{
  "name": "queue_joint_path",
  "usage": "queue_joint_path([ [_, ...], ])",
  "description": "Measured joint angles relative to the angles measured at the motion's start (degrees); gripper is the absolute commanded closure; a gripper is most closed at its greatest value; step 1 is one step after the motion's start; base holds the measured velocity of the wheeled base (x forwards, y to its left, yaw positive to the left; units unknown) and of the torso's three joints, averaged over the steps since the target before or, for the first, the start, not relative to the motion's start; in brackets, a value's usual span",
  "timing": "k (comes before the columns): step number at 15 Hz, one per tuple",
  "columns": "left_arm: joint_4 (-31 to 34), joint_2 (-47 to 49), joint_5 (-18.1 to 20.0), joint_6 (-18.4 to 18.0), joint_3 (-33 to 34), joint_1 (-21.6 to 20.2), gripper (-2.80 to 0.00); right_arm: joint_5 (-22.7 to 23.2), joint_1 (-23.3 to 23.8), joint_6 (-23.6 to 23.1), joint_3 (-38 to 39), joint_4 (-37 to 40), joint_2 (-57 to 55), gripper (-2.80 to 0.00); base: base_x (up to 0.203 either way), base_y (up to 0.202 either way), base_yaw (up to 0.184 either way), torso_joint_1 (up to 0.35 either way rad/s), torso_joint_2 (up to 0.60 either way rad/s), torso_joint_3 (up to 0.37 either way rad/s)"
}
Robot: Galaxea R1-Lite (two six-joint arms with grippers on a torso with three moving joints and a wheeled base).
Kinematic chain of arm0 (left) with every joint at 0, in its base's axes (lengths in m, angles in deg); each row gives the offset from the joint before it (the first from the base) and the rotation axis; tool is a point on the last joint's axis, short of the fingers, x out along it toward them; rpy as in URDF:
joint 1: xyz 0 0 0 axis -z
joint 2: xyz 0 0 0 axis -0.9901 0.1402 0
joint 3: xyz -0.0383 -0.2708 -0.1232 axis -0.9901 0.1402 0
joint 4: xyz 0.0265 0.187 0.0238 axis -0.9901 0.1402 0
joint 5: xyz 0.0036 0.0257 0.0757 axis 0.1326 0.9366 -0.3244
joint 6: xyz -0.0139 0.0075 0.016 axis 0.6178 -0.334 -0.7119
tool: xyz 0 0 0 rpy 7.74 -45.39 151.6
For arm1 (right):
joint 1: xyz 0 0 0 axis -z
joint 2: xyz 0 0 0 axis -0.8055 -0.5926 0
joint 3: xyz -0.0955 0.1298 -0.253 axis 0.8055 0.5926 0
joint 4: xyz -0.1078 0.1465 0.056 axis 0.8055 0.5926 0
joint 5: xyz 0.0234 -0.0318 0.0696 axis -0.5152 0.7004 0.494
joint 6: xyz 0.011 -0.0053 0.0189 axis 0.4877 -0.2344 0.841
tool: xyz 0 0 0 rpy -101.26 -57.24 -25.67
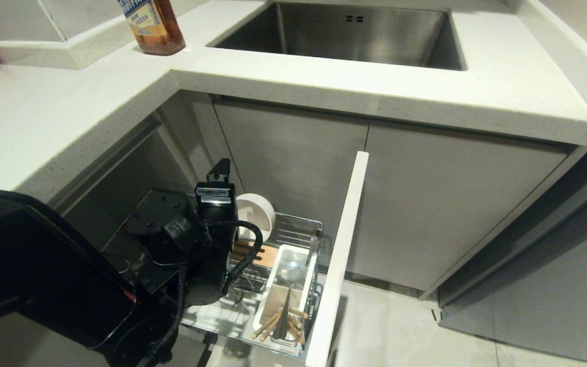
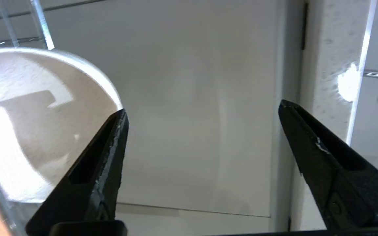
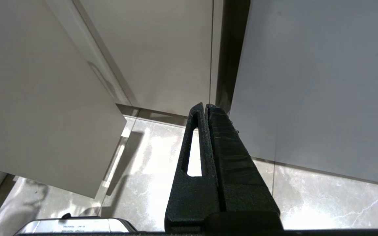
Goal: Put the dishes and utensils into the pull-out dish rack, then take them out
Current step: Pick up the plate and place it in the cupboard
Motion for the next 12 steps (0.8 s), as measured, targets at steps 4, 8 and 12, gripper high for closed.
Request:
queue_joint_path([
  [4, 0.0, -2.0, 0.6, -0.5, 0.2, 0.6, -2.80, 0.0, 0.0, 0.0, 0.0, 0.0, 0.0, 0.00, 0.000, 0.000, 0.000, 0.000, 0.00, 0.000],
  [8, 0.0, -5.1, 1.8, -3.2, 2.8, 2.3, -2.80, 0.0, 0.0, 0.0, 0.0, 0.0, 0.0, 0.00, 0.000, 0.000, 0.000, 0.000, 0.00, 0.000],
  [12, 0.0, -8.6, 2.3, -8.5, 6.5, 4.7, 0.00, 0.0, 0.0, 0.0, 0.0, 0.0, 0.0, 0.00, 0.000, 0.000, 0.000, 0.000, 0.00, 0.000],
])
